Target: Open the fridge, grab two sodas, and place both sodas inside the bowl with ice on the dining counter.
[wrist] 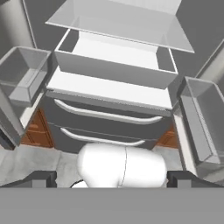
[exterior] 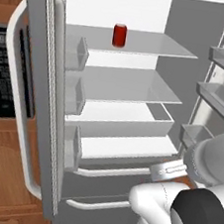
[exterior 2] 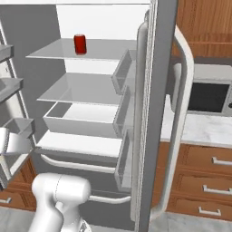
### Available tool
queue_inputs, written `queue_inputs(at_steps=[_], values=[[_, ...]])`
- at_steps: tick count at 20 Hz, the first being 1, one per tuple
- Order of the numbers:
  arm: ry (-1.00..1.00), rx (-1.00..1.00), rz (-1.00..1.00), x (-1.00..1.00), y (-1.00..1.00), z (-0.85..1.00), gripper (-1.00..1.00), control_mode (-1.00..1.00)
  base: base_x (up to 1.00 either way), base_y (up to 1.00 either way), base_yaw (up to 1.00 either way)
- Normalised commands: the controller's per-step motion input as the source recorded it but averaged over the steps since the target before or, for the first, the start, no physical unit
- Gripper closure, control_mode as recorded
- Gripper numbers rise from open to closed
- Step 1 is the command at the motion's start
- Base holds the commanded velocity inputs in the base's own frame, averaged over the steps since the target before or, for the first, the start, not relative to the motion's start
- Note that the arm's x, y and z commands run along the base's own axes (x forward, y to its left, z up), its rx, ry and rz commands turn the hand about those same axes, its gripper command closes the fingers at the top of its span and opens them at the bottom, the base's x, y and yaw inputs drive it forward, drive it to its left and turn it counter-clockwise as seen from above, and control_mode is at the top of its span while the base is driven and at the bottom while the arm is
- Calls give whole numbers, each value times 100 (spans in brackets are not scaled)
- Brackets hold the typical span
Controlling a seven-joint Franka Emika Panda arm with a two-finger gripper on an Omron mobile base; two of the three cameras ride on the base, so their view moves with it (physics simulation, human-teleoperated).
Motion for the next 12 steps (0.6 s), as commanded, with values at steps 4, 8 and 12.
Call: queue_inputs(at_steps=[4,8,12], values=[[0,0,0,0,0,0,-100,100,53,-18,10],[0,0,0,0,0,0,-100,100,55,-11,4],[0,0,0,0,0,0,-100,100,60,-14,2]])
